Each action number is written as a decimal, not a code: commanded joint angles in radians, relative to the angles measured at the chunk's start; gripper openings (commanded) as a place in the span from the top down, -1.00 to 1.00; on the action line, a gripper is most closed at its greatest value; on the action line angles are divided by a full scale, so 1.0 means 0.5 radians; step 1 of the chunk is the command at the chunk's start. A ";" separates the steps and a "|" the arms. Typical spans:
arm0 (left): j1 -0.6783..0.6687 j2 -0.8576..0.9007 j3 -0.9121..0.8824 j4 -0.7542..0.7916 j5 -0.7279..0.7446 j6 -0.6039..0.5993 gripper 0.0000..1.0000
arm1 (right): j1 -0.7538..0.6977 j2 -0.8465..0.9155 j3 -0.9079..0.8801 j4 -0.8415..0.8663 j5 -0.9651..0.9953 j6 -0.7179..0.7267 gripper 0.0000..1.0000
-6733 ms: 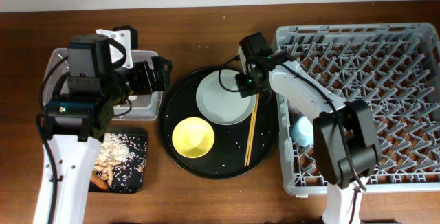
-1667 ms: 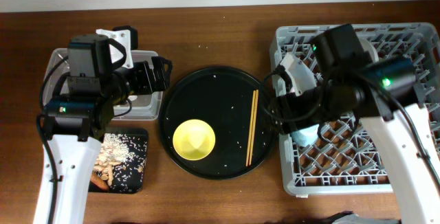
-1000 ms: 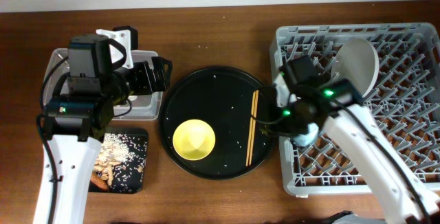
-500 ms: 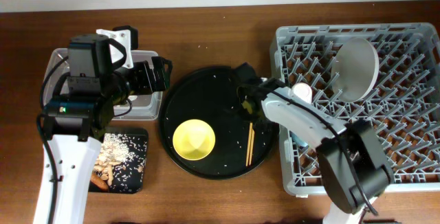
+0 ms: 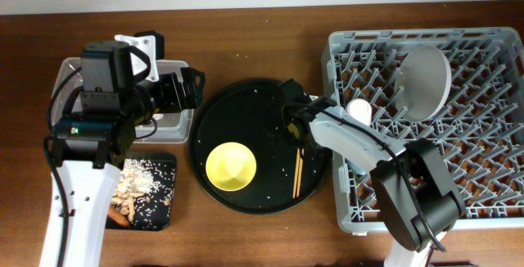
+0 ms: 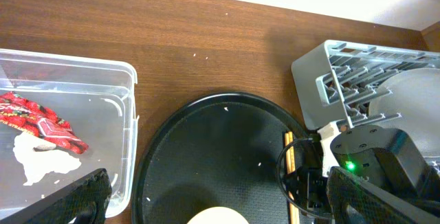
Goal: Sort waste into correct bins and load items into the dishwasher rack
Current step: 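Reach the right gripper to the chopsticks on the round tray and grasp one, then carry the chopstick and insert it upright into the rack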
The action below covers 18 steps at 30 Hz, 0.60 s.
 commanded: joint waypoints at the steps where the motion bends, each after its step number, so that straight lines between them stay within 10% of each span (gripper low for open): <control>1: 0.009 0.007 0.009 0.002 -0.013 0.025 -0.99 | 0.011 0.018 -0.090 0.093 -0.082 0.031 0.43; 18: 0.009 0.007 0.009 0.002 -0.013 0.026 -0.99 | 0.011 0.018 -0.149 0.083 -0.058 0.017 0.85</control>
